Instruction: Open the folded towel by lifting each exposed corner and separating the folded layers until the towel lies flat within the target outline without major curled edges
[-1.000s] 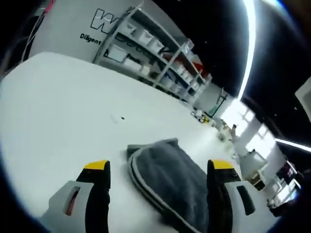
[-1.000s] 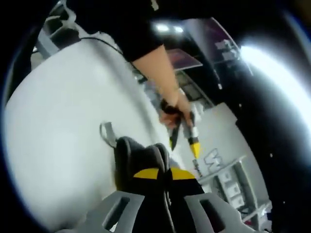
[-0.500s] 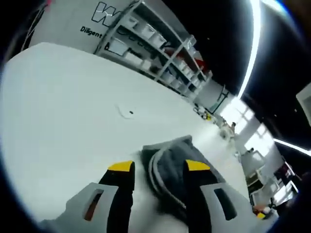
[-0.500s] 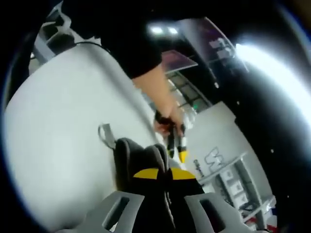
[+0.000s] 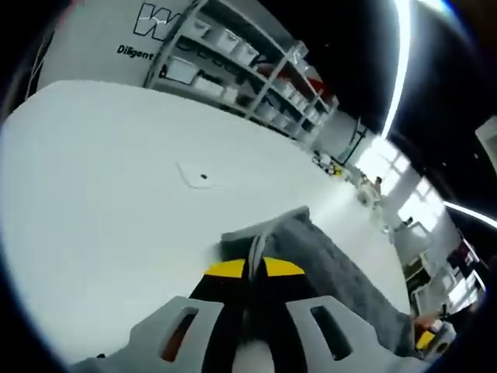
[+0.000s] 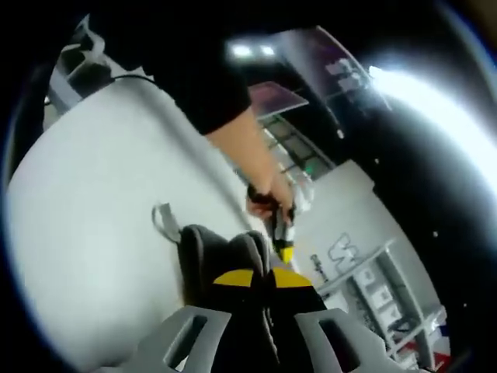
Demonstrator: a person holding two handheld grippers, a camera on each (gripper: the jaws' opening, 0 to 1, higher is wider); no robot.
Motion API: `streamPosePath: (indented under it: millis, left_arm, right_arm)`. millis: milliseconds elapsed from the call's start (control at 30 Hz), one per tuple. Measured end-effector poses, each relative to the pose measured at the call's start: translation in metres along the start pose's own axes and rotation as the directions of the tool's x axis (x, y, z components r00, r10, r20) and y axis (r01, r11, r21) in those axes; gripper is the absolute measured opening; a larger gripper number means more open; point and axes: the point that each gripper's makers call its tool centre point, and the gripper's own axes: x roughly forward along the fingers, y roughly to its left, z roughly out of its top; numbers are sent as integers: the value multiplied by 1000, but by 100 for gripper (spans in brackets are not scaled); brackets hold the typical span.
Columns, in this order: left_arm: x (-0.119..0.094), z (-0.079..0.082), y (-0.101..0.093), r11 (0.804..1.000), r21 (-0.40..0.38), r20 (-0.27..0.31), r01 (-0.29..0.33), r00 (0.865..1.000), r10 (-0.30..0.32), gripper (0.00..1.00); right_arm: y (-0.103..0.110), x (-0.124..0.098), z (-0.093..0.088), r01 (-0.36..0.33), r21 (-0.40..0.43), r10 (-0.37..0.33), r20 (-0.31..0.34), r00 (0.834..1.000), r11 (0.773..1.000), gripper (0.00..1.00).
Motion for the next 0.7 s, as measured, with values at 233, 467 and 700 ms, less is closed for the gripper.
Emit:
streamPosePath:
  millis: [233, 467, 700]
  left_arm:
    - [-8, 21, -20, 999, 27, 8, 19, 1000, -20, 4]
    - [-9, 38, -22, 999, 35, 3, 0, 1000, 0, 4]
    - [1, 49, -44, 997, 79, 7, -25, 1000, 24, 4]
  right_arm:
    - [-5, -2, 2, 18, 25, -18, 12, 1000, 1000, 0]
    - [-23, -9, 4, 71, 114, -75, 27, 997, 991, 0]
    - [-43, -19, -2, 108, 256, -120, 28, 992, 961, 0]
